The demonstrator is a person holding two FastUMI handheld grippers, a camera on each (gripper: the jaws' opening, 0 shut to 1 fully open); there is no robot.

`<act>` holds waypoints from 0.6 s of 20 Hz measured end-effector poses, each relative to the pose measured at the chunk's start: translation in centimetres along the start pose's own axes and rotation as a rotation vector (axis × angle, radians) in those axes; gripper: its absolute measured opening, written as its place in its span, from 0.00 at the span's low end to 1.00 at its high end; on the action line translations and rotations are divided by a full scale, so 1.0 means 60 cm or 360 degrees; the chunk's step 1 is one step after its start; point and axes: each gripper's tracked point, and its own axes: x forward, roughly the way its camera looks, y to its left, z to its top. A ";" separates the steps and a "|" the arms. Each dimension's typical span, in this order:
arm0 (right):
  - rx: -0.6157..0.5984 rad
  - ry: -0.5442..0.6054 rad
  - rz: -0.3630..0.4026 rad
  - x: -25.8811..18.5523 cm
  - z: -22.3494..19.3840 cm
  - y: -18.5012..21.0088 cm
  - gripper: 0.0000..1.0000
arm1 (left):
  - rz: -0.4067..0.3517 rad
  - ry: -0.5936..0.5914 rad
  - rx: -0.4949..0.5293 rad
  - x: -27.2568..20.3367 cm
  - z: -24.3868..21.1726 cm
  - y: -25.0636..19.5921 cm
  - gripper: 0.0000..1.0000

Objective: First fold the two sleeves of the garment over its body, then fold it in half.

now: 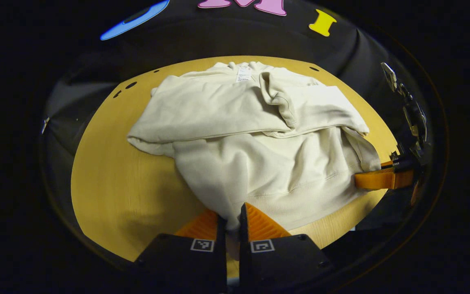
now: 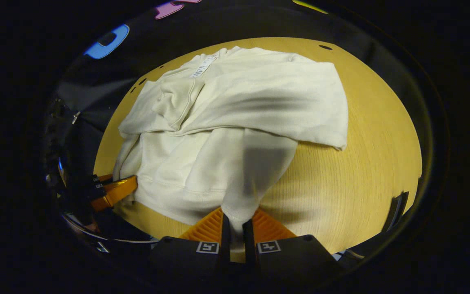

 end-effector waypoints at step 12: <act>0.0053 -0.0017 0.0210 -0.073 0.048 0.007 0.19 | -0.0369 0.0163 -0.0338 -0.058 0.033 0.005 0.10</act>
